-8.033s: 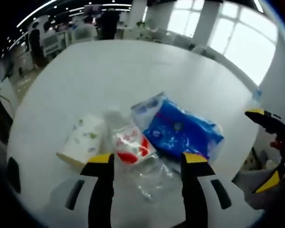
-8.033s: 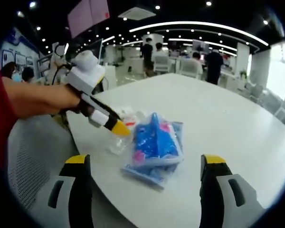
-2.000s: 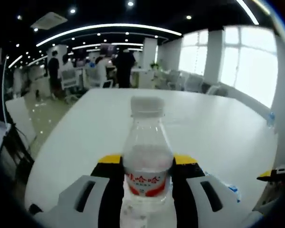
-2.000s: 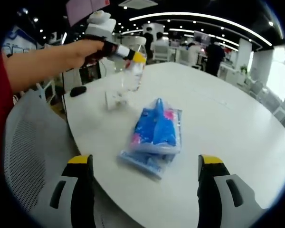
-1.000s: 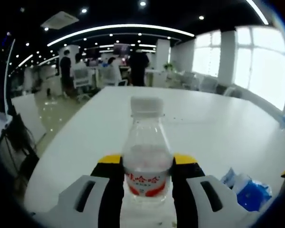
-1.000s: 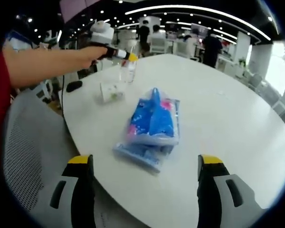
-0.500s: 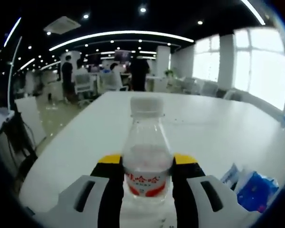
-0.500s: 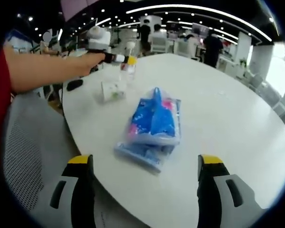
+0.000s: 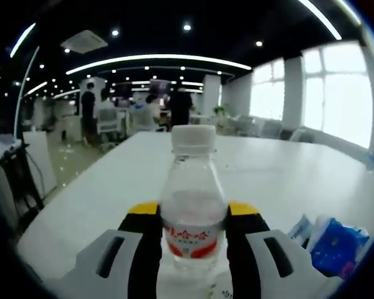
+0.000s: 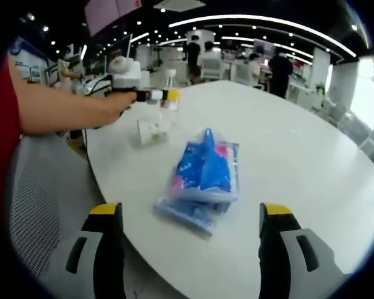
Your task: Arrange the tabletop items into an orderly group along one side of the table until the central work area is clear of visible clutter.
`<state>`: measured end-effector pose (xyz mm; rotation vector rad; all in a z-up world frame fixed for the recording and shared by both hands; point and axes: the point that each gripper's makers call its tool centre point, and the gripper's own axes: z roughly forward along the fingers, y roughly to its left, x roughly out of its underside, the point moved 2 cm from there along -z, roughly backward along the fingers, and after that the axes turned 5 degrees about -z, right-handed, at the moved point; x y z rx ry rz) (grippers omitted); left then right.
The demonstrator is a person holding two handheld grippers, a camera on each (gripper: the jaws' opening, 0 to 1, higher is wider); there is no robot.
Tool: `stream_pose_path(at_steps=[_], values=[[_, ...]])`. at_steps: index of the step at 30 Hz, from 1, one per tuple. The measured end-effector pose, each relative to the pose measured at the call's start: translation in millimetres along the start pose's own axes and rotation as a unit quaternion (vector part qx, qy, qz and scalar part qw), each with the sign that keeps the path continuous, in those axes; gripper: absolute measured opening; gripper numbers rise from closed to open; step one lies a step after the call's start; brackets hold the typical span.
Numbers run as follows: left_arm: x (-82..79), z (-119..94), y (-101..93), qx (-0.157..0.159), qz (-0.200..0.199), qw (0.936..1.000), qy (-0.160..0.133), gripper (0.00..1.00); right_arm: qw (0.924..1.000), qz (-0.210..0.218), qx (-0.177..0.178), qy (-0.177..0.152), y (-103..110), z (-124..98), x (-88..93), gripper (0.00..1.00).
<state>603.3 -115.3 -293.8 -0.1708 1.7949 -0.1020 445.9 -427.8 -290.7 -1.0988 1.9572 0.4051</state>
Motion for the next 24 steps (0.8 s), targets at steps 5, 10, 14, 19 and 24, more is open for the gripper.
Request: stream_pose_path(at_steps=[5, 10, 14, 19, 24], values=[[1.5, -1.6, 0.2, 0.007, -0.007, 0.9998, -0.015, 0.36, 0.9998, -0.009, 0.001, -0.015, -1.4, -1.4, -6.4, 0.89], [2.6, -2.9, -1.4, 0.012, 0.0, 0.9993, -0.036, 0.36, 0.9993, -0.014, 0.003, -0.034, -4.9, -5.0, -12.4, 0.89], [2.7, -3.6, -2.3, 0.011, 0.001, 0.9989, -0.046, 0.36, 0.9983, -0.014, -0.001, -0.057, -5.4, -7.4, -20.2, 0.89], [3.1, -5.6, -1.0, 0.012, -0.004, 0.9982, -0.059, 0.36, 0.9959, -0.028, -0.011, -0.085, -1.4, -8.7, -31.7, 0.89], [3.9, -5.1, -4.1, 0.018, 0.007, 0.9976, -0.066, 0.36, 0.9943, -0.037, -0.02, -0.099, 1.2, -8.8, -37.3, 0.89]])
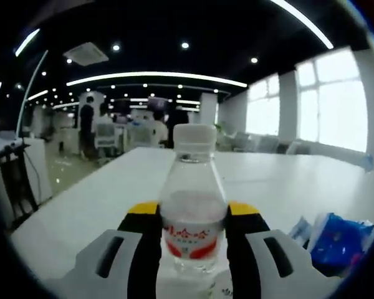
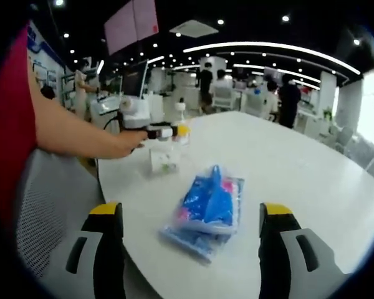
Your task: Arrange the tabletop items into an orderly group along one side of the table until the central work area is clear of visible clutter.
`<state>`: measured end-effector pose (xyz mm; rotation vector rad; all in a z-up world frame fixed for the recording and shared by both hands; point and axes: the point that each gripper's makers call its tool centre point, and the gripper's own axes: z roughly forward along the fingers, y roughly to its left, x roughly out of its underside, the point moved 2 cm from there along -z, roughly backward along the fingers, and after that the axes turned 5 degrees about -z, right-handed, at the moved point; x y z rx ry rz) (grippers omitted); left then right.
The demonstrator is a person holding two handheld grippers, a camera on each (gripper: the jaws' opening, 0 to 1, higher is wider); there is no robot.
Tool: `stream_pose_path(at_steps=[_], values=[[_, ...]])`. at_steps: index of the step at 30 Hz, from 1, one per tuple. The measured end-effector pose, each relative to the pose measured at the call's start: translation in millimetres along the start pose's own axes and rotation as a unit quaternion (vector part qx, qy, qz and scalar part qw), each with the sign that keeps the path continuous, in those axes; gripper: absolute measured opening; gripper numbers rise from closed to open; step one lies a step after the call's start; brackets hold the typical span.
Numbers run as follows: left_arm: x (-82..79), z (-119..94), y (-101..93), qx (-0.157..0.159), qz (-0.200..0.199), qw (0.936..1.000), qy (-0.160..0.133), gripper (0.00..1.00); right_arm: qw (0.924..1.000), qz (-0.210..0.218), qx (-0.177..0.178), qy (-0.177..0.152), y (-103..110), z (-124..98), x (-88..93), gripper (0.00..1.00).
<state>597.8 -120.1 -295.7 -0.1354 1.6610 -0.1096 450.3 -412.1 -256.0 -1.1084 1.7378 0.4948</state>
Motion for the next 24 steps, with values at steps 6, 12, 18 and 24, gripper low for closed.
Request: stream_pose_path(at_steps=[6, 12, 18, 24], values=[[0.6, -2.2, -4.1, 0.009, 0.015, 0.9998, -0.01, 0.36, 1.0, 0.002, -0.003, -0.005, -0.3, 0.1, -1.0, 0.9], [1.4, -3.6, -6.1, 0.012, 0.023, 0.9996, -0.012, 0.36, 1.0, 0.003, -0.002, -0.004, -0.7, 0.6, -0.9, 0.89], [1.9, -5.9, -3.8, 0.009, 0.012, 0.9999, -0.004, 0.37, 1.0, 0.006, -0.002, -0.002, -0.5, 0.7, 0.2, 0.9], [3.5, -8.1, -2.9, 0.008, 0.003, 0.9999, 0.006, 0.37, 1.0, 0.005, -0.002, 0.0, 0.5, 0.9, 0.6, 0.9]])
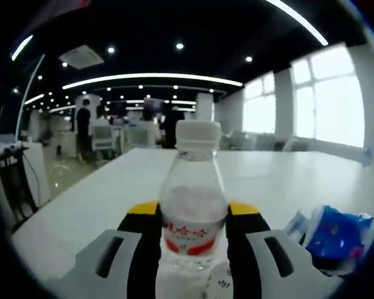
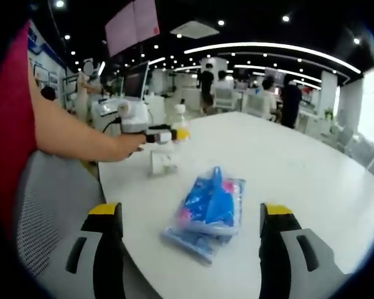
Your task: Arrange the tabletop items into an orderly group along one side of the table until the central work area is clear of visible clutter.
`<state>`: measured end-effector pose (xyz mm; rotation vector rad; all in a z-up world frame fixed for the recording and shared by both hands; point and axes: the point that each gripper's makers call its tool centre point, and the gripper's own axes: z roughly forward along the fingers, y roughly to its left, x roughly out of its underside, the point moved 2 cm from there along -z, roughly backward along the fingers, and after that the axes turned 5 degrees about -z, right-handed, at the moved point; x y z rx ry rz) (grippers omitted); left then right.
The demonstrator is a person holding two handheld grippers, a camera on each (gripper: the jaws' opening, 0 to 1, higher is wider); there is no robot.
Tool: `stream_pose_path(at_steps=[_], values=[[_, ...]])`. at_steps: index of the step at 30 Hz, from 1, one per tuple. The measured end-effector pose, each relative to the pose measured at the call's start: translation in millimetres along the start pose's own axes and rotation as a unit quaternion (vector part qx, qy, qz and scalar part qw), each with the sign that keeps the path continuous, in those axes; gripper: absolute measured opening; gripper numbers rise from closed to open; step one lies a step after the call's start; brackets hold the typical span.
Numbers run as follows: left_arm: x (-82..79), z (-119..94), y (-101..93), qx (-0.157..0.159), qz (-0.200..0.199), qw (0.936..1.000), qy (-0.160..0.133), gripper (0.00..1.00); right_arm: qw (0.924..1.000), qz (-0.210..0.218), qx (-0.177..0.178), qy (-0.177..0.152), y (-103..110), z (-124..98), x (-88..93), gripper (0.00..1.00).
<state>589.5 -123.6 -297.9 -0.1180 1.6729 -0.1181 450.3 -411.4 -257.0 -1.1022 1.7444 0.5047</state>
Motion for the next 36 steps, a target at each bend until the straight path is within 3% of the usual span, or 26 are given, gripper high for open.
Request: stream_pose_path(at_steps=[6, 13, 20, 26, 36], values=[[2.8, -1.9, -0.6, -0.004, -0.01, 0.9997, 0.021, 0.37, 1.0, 0.001, 0.003, 0.001, -0.3, -0.5, 0.2, 0.9], [4.4, -0.8, 0.6, -0.008, -0.005, 0.9997, 0.023, 0.37, 1.0, 0.003, 0.003, 0.003, 0.1, -1.1, 1.3, 0.89], [3.4, 0.5, 0.1, -0.044, 0.006, 0.9984, 0.034, 0.36, 1.0, 0.001, 0.0, 0.005, 1.9, 0.0, 2.1, 0.89], [3.4, -1.5, -0.3, -0.098, -0.006, 0.9944, 0.039, 0.36, 1.0, -0.001, -0.006, 0.006, 4.3, 2.0, 2.2, 0.89], [3.8, -1.8, 0.5, -0.118, -0.012, 0.992, 0.043, 0.37, 1.0, 0.0, -0.009, 0.003, 5.1, 1.0, 2.1, 0.89]])
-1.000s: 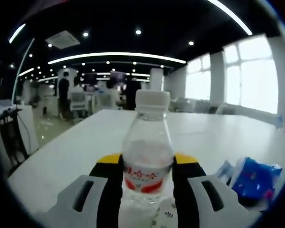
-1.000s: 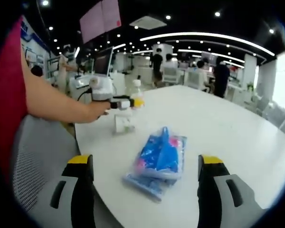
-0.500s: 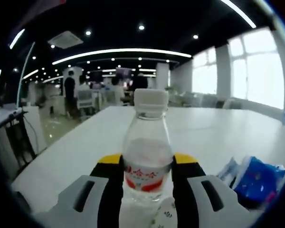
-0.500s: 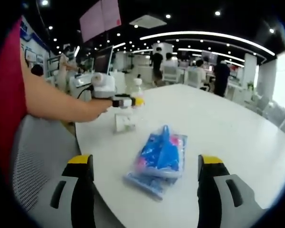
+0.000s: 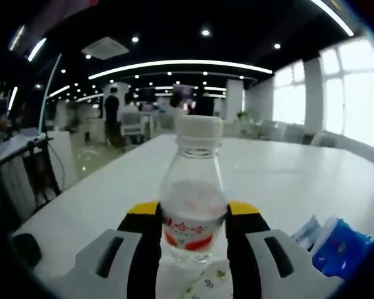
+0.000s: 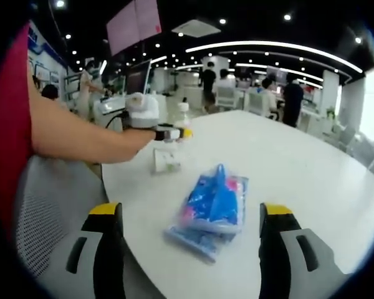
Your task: Arrange the tabletop items into an orderly group along one side of the table until the central work area is clear of visible clutter.
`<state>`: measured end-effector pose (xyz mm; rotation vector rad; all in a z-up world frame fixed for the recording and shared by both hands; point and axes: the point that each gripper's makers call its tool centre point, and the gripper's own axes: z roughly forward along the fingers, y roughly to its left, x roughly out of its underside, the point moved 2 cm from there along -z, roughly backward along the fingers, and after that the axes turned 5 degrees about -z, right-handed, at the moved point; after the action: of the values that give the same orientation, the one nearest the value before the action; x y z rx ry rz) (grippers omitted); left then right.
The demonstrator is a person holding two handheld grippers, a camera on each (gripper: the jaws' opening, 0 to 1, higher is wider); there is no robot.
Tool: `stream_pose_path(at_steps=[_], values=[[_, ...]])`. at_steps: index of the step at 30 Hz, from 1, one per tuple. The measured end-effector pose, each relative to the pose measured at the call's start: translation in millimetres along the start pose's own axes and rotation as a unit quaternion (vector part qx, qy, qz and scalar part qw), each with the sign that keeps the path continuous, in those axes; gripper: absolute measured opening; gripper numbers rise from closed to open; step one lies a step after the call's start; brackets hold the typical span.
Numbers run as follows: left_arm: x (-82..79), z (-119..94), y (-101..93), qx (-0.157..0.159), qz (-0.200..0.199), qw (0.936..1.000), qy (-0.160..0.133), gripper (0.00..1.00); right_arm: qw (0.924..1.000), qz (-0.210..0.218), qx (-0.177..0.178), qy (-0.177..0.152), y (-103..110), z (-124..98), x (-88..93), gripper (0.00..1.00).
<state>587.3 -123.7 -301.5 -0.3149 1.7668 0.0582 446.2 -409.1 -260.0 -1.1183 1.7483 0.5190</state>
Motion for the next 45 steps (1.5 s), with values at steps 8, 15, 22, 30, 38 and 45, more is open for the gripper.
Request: stream_pose_path(at_steps=[8, 15, 22, 30, 38, 45], values=[[3.5, -1.9, -0.9, 0.005, -0.01, 0.9998, 0.016, 0.5, 1.0, 0.0, -0.005, 0.001, 1.5, 2.2, 0.4, 0.89], [5.2, -4.8, -1.0, 0.012, -0.015, 0.9993, 0.031, 0.6, 1.0, 0.0, -0.002, 0.0, 1.0, 2.0, -0.4, 0.89], [3.7, -15.1, -1.4, 0.022, 0.005, 0.999, 0.038, 0.62, 1.0, -0.001, 0.0, -0.002, 0.6, 1.6, -1.6, 0.89], [-9.7, -29.6, -3.4, 0.038, 0.021, 0.9985, 0.034, 0.62, 1.0, -0.001, 0.007, -0.005, -1.8, -0.6, -2.3, 0.89], [-10.2, -43.5, -4.5, 0.051, 0.024, 0.9973, 0.046, 0.6, 0.9999, -0.005, 0.008, -0.006, -1.2, 0.5, -4.0, 0.89], [-21.5, -57.1, -5.1, 0.073, 0.034, 0.9959, 0.041, 0.59, 0.9999, -0.006, 0.011, -0.008, -2.1, 0.3, -4.7, 0.89]])
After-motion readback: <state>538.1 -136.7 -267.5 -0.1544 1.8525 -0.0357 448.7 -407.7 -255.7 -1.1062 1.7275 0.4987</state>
